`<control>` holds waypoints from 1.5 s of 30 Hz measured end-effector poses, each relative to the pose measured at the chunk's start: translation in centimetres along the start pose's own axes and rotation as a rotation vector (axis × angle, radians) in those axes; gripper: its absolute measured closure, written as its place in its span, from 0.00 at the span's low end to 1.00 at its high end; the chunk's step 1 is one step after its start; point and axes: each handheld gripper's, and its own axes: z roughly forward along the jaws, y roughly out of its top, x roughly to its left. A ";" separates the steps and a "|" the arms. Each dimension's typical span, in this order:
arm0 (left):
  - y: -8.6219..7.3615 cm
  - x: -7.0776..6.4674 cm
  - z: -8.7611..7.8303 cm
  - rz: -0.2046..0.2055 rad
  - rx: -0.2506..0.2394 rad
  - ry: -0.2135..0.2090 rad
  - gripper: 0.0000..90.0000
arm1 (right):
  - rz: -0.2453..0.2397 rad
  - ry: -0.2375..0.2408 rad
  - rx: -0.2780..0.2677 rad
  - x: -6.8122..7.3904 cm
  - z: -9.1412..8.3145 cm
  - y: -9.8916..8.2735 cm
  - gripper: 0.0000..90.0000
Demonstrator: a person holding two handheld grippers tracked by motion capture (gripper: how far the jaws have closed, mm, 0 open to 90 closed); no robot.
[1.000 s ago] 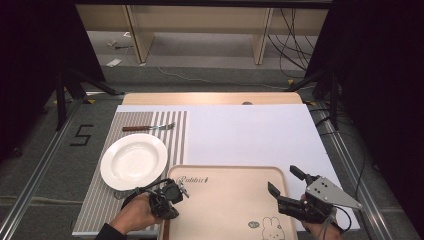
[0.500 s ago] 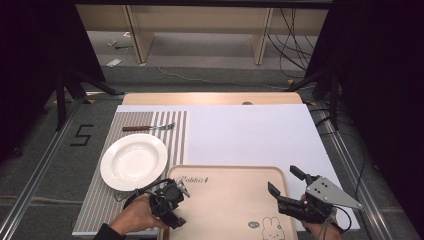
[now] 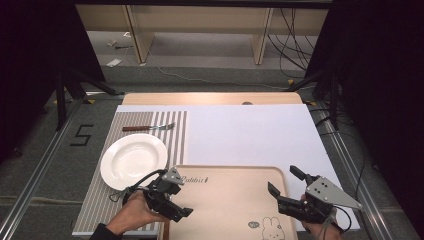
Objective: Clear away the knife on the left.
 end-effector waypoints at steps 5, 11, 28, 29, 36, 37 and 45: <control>0.0 0.1 -1.0 -0.006 -0.128 0.006 0.20 | 0.000 -0.001 0.000 0.0 0.0 0.0 0.21; -0.1 0.0 -2.4 -0.009 -0.319 0.007 0.19 | 0.001 -0.001 0.000 0.0 0.0 0.0 0.21; -1.9 0.2 -4.9 -0.013 -0.681 0.061 0.19 | 0.004 0.003 -0.003 0.0 0.0 0.0 0.21; -2.0 0.1 -5.0 -0.017 -0.681 0.062 0.19 | 0.004 0.003 -0.003 0.0 0.0 0.0 0.21; -2.2 -0.2 -5.0 -0.026 -0.674 0.115 0.19 | 0.009 0.008 -0.003 0.0 0.0 0.0 0.21; -2.3 -0.2 -5.0 -0.027 -0.674 0.116 0.19 | 0.009 0.009 -0.002 0.0 0.0 0.0 0.21; -2.3 -0.3 -4.8 -0.018 -0.658 0.117 0.18 | 0.009 0.010 -0.004 0.0 0.0 0.0 0.21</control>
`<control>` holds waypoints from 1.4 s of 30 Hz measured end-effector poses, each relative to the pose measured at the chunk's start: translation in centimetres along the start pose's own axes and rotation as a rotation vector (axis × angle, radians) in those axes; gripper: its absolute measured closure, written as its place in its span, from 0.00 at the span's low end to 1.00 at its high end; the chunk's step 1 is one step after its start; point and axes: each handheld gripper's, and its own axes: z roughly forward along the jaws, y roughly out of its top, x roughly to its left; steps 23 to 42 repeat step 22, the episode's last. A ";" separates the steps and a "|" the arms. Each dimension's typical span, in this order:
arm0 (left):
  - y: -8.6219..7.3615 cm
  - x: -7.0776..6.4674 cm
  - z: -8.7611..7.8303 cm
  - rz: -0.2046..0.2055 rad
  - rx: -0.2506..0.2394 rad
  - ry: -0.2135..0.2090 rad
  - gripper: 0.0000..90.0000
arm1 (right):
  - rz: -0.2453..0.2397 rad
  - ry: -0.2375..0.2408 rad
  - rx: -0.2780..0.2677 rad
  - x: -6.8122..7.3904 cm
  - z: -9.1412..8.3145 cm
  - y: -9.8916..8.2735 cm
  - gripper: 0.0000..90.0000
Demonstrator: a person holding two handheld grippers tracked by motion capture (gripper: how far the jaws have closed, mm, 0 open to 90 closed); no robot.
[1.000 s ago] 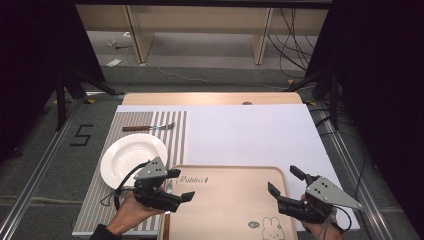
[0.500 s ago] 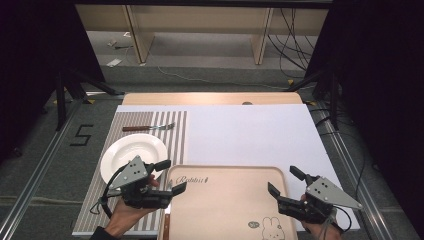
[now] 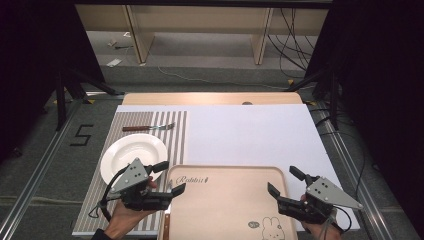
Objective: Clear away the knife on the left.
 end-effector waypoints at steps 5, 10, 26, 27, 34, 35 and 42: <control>-0.1 0.0 0.2 0.003 0.013 -0.001 0.18 | 0.000 0.001 -0.001 0.0 0.0 0.0 0.21; -0.1 0.0 0.2 0.002 0.016 0.005 0.18 | 0.000 0.001 -0.001 0.0 0.0 0.0 0.21; -0.2 0.0 0.4 0.010 0.043 0.007 0.18 | -0.001 0.000 -0.001 0.0 0.0 0.0 0.21; -0.2 0.0 0.4 0.010 0.043 0.007 0.18 | -0.001 0.000 -0.001 0.0 0.0 0.0 0.21; -0.2 0.0 0.4 0.010 0.043 0.007 0.18 | -0.001 0.000 -0.001 0.0 0.0 0.0 0.21; -0.2 0.0 0.4 0.010 0.043 0.007 0.18 | -0.001 0.000 -0.001 0.0 0.0 0.0 0.21; -0.2 0.0 0.4 0.010 0.043 0.007 0.18 | -0.001 0.000 -0.001 0.0 0.0 0.0 0.21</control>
